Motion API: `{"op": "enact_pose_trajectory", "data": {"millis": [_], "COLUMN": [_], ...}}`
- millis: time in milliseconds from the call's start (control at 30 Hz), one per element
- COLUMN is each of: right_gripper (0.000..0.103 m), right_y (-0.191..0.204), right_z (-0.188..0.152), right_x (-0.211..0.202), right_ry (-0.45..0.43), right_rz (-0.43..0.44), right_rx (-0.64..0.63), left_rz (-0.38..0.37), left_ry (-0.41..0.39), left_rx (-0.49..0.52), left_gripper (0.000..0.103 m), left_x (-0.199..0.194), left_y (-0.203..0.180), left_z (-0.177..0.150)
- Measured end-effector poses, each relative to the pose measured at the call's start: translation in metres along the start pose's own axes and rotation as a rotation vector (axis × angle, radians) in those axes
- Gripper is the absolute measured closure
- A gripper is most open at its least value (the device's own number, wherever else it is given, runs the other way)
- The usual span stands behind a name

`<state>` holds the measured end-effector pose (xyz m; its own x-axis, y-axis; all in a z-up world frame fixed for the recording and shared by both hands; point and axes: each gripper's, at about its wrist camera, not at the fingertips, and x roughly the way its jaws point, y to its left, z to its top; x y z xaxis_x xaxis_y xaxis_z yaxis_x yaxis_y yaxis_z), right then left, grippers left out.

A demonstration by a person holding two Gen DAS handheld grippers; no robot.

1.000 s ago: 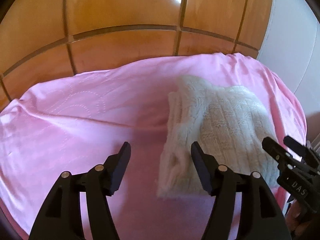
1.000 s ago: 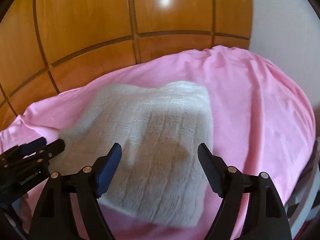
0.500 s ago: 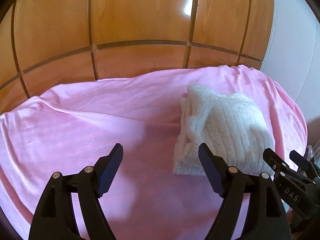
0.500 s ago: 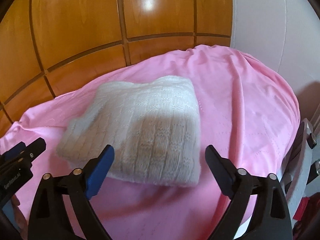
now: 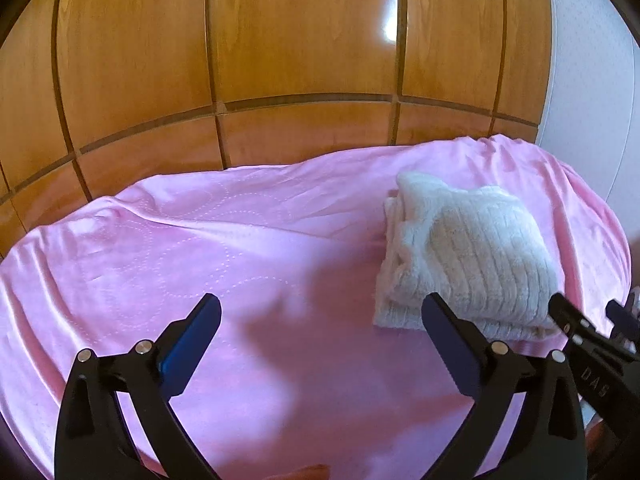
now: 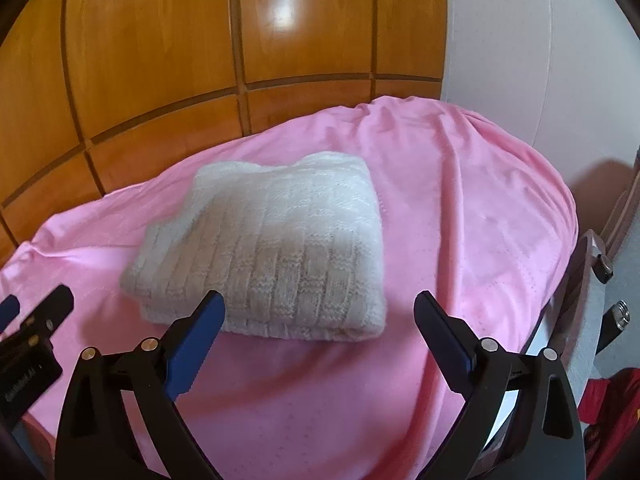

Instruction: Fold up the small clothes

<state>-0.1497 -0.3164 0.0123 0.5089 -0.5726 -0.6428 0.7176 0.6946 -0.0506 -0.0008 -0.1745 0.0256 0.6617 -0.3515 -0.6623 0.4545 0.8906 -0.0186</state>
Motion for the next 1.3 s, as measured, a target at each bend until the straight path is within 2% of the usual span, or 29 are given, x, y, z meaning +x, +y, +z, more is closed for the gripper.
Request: {"op": "enact_pose_trajectory", "data": {"millis": [467, 1300], "right_gripper": [0.007, 0.007], "right_y": [0.003, 0.005], "right_z": [-0.002, -0.005], "right_x": [-0.004, -0.001], "right_ry": [-0.024, -0.016], "right_rz": [0.01, 0.039], "right_rx": [-0.015, -0.024], "left_rz": [-0.016, -0.027], "left_ry": [-0.012, -0.03], "left_rx": [-0.018, -0.032], "left_gripper": [0.003, 0.003], "left_x": [-0.01, -0.023], "left_y": [0.002, 0.006], "left_z": [-0.005, -0.005]}}
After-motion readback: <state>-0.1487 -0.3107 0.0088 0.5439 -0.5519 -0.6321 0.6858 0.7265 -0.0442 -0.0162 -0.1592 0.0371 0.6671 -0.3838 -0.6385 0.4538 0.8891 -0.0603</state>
